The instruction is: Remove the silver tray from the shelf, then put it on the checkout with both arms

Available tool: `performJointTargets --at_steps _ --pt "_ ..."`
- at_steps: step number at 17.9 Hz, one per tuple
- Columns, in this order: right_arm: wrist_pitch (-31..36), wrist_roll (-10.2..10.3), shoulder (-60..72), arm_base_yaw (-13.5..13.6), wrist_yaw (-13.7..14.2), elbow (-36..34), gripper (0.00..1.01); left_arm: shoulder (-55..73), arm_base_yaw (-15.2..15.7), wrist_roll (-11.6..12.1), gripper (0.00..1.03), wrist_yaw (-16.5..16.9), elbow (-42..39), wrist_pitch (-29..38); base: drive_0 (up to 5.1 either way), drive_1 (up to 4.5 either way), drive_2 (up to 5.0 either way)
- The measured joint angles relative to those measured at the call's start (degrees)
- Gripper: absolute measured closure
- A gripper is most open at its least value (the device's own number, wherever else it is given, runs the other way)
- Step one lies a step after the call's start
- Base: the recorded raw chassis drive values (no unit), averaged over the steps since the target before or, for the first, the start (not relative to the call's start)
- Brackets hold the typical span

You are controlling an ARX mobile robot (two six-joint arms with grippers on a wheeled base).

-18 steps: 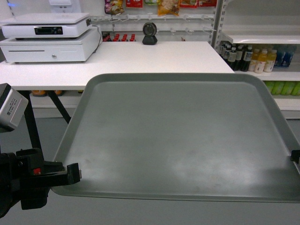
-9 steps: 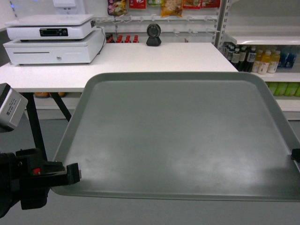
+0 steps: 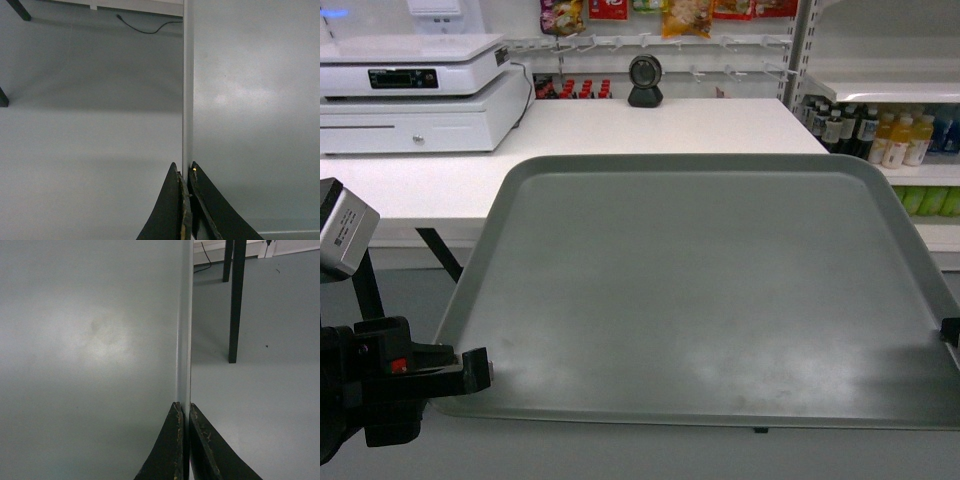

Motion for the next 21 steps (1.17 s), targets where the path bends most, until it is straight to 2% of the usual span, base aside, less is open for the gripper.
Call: performJointTargets --at_steps 21 --pt "-0.33 0.0 -0.04 -0.02 0.0 0.04 0.99 0.02 0.0 0.0 1.0 0.02 0.02 -0.26 0.1 4.01 -3.9"
